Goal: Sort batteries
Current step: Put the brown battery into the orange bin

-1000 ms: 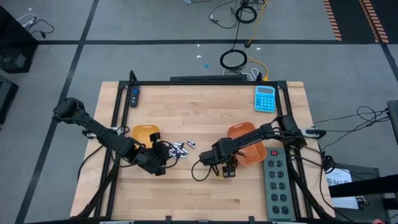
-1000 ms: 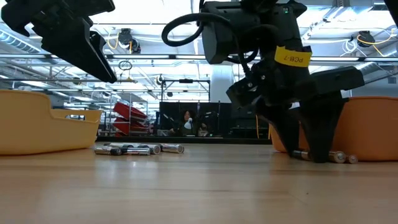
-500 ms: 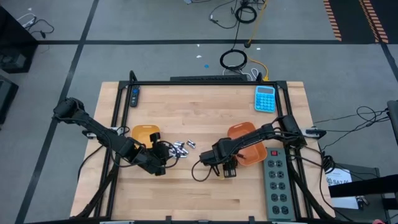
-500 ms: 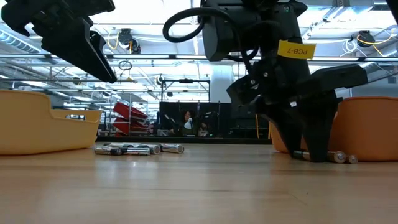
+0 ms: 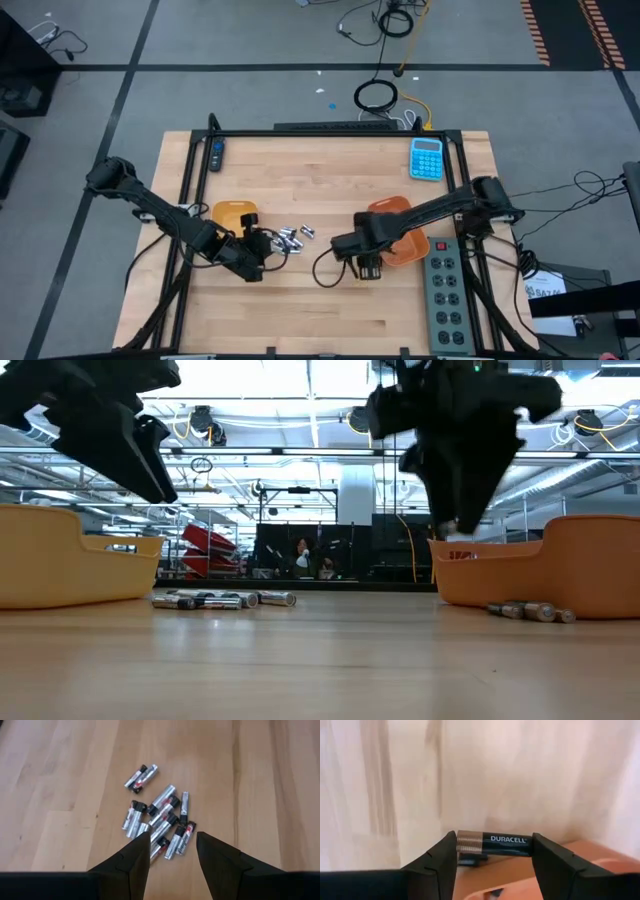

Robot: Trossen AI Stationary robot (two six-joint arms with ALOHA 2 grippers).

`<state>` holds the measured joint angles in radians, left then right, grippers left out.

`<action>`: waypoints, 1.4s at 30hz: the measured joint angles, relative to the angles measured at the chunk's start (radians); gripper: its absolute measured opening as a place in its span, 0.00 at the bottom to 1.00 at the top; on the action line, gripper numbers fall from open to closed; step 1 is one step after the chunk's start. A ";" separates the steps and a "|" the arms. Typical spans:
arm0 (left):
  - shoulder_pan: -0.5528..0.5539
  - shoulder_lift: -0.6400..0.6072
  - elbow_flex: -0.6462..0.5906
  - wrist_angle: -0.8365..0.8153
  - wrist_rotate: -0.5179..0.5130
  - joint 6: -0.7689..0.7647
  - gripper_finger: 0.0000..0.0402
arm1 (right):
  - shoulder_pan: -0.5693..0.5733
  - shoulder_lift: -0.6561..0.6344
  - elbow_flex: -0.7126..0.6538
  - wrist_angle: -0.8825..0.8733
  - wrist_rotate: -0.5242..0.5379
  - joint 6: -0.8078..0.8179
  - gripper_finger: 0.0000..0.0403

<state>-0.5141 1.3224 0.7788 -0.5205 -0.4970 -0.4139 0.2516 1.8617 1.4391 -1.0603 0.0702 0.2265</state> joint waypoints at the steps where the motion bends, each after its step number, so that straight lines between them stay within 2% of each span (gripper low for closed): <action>1: 0.004 0.000 0.000 0.006 -0.002 -0.010 0.42 | -0.001 -0.024 0.000 -0.009 0.010 0.013 0.47; 7: 0.010 0.000 0.000 0.089 -0.029 -0.007 0.42 | -0.003 -0.130 -0.014 -0.153 0.111 0.099 0.47; 12: 0.010 0.000 0.000 0.133 -0.030 0.036 0.42 | -0.003 -0.177 -0.124 -0.163 0.088 0.156 0.47; 17: 0.010 0.009 0.000 0.170 -0.026 0.061 0.42 | -0.003 -0.218 -0.240 -0.082 0.085 0.193 0.47; 22: 0.010 0.057 0.000 0.244 0.039 0.109 0.42 | -0.001 -0.235 -0.318 -0.012 0.084 0.223 0.47; 23: 0.010 0.070 0.000 0.261 0.051 0.116 0.42 | -0.001 -0.236 -0.320 -0.013 0.085 0.230 0.50; 27: 0.010 0.120 0.000 0.299 0.054 0.136 0.42 | -0.001 -0.237 -0.323 -0.010 0.087 0.254 0.71; 29: 0.010 0.144 0.000 0.307 0.055 0.136 0.42 | -0.001 -0.238 -0.322 -0.017 0.088 0.260 0.75; 35: 0.010 0.189 0.000 0.321 0.076 0.134 0.42 | -0.001 -0.239 -0.311 -0.030 0.089 0.260 0.67; 42: 0.010 0.196 0.000 0.344 0.104 0.134 0.42 | 0.016 -0.230 -0.183 0.004 0.113 0.286 0.64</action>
<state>-0.5045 1.5181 0.7788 -0.1761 -0.3927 -0.2794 0.2673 1.6320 1.2558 -1.0560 0.1831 0.5123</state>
